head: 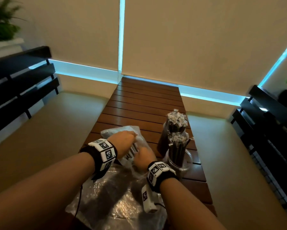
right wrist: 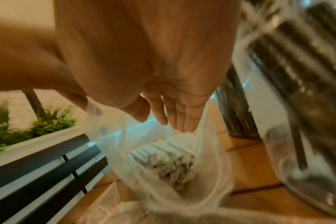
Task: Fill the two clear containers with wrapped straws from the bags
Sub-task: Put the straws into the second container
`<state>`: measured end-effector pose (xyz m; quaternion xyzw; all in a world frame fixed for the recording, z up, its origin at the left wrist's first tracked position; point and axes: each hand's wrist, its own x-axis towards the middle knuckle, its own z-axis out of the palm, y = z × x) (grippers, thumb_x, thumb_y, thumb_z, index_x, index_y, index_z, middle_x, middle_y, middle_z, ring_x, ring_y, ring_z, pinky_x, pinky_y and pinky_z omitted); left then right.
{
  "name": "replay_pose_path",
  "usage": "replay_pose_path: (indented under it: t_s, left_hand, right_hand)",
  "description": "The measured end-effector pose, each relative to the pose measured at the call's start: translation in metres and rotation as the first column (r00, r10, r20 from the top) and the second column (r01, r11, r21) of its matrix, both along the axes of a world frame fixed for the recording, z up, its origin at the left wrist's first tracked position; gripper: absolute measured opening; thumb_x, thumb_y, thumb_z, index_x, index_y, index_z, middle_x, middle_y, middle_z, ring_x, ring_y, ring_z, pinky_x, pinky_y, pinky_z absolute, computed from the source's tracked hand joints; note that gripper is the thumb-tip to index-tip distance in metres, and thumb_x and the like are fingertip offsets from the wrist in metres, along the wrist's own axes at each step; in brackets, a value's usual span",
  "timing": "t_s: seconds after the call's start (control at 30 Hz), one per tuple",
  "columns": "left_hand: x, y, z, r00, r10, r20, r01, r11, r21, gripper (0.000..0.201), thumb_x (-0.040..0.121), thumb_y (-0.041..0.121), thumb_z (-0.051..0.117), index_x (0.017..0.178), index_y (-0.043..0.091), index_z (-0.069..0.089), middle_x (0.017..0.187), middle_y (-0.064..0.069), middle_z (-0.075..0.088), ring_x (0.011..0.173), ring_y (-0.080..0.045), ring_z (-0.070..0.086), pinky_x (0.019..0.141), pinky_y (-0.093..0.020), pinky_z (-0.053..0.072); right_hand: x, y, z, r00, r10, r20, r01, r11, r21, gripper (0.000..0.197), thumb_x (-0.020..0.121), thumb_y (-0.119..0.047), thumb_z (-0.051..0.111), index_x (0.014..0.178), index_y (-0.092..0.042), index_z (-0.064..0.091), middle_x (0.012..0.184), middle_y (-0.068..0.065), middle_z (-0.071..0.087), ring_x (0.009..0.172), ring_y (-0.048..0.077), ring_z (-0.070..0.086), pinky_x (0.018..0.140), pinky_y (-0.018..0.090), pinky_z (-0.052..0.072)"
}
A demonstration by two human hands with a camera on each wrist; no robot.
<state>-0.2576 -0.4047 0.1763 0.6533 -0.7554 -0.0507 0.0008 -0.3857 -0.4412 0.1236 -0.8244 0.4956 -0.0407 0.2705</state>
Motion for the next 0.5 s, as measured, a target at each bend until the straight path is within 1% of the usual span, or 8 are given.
replay_pose_path:
  t_s: [0.07, 0.1, 0.13, 0.2, 0.27, 0.33, 0.4, 0.5]
  left_hand:
    - [-0.001, 0.006, 0.005, 0.998, -0.055, 0.01, 0.055, 0.998, -0.018, 0.055, 0.085, 0.005, 0.064, 0.137, 0.022, 0.054, 0.152, 0.004, 0.038, 0.132, -0.015, 0.046, 0.106, -0.029, 0.038]
    - [-0.001, 0.009, 0.008, 0.997, -0.074, 0.015, 0.074, 0.997, -0.022, 0.056, 0.085, 0.005, 0.065, 0.137, 0.023, 0.054, 0.154, 0.005, 0.035, 0.132, -0.015, 0.046, 0.105, -0.03, 0.039]
    - [-0.001, 0.011, 0.011, 0.996, -0.086, 0.016, 0.087, 0.996, -0.022, 0.056, 0.085, 0.005, 0.065, 0.136, 0.023, 0.054, 0.156, 0.006, 0.033, 0.131, -0.016, 0.047, 0.104, -0.03, 0.04]
    - [0.002, 0.012, 0.014, 0.995, -0.099, 0.005, 0.099, 0.995, -0.029, 0.053, 0.087, 0.005, 0.063, 0.136, 0.021, 0.054, 0.157, 0.007, 0.031, 0.131, -0.016, 0.047, 0.104, -0.03, 0.041]
    - [0.004, 0.012, 0.016, 0.993, -0.118, 0.001, 0.118, 0.992, -0.044, 0.052, 0.089, 0.004, 0.06, 0.138, 0.02, 0.052, 0.157, 0.006, 0.031, 0.135, -0.017, 0.044, 0.106, -0.033, 0.039]
    - [0.007, 0.012, 0.015, 0.992, -0.125, -0.001, 0.125, 0.991, -0.049, 0.051, 0.091, 0.003, 0.057, 0.139, 0.019, 0.051, 0.157, 0.005, 0.032, 0.137, -0.019, 0.041, 0.109, -0.035, 0.038]
    - [0.009, 0.011, 0.013, 0.991, -0.131, -0.005, 0.13, 0.99, -0.053, 0.049, 0.092, 0.002, 0.056, 0.137, 0.019, 0.052, 0.156, 0.005, 0.032, 0.137, -0.02, 0.041, 0.108, -0.036, 0.039]
    - [0.009, 0.006, 0.01, 0.99, -0.143, 0.006, 0.143, 0.987, -0.069, 0.051, 0.09, -0.002, 0.056, 0.136, 0.02, 0.055, 0.156, 0.006, 0.033, 0.136, -0.019, 0.043, 0.106, -0.033, 0.041]
  right_hand:
    - [0.014, -0.007, -0.023, 0.996, -0.074, 0.055, 0.072, 0.997, 0.032, 0.042, 0.092, -0.029, 0.045, 0.133, -0.034, 0.041, 0.114, 0.003, 0.064, 0.097, 0.021, 0.063, 0.084, 0.036, 0.053]
    - [0.021, -0.017, -0.043, 0.992, -0.107, 0.065, 0.105, 0.994, 0.041, 0.042, 0.09, -0.033, 0.044, 0.132, -0.039, 0.04, 0.109, -0.001, 0.063, 0.091, 0.018, 0.063, 0.08, 0.039, 0.056]
    - [0.026, -0.021, -0.052, 0.989, -0.133, 0.071, 0.13, 0.99, 0.045, 0.043, 0.09, -0.034, 0.045, 0.133, -0.039, 0.04, 0.103, -0.004, 0.061, 0.088, 0.016, 0.061, 0.078, 0.04, 0.056]
    - [0.035, -0.019, -0.049, 0.98, -0.196, 0.042, 0.195, 0.98, 0.039, 0.046, 0.095, -0.03, 0.049, 0.14, -0.029, 0.039, 0.1, -0.005, 0.055, 0.093, 0.018, 0.059, 0.085, 0.038, 0.053]
    - [0.037, -0.015, -0.04, 0.98, -0.198, -0.017, 0.199, 0.977, 0.079, 0.049, 0.099, -0.023, 0.049, 0.146, -0.017, 0.036, 0.115, 0.003, 0.058, 0.111, 0.025, 0.059, 0.094, 0.034, 0.047]
    - [0.036, -0.014, -0.033, 0.986, -0.147, -0.081, 0.157, 0.979, 0.133, 0.052, 0.099, -0.016, 0.052, 0.147, -0.013, 0.033, 0.123, 0.01, 0.059, 0.113, 0.027, 0.059, 0.093, 0.037, 0.05]
    - [0.034, -0.014, -0.024, 0.983, -0.13, -0.129, 0.149, 0.978, 0.149, 0.048, 0.097, -0.012, 0.056, 0.142, -0.006, 0.041, 0.12, 0.013, 0.062, 0.109, 0.027, 0.061, 0.09, 0.037, 0.053]
    - [0.034, -0.016, -0.024, 0.979, -0.139, -0.151, 0.159, 0.979, 0.131, 0.028, 0.096, -0.013, 0.057, 0.122, -0.004, 0.058, 0.11, 0.011, 0.065, 0.103, 0.026, 0.063, 0.084, 0.033, 0.054]
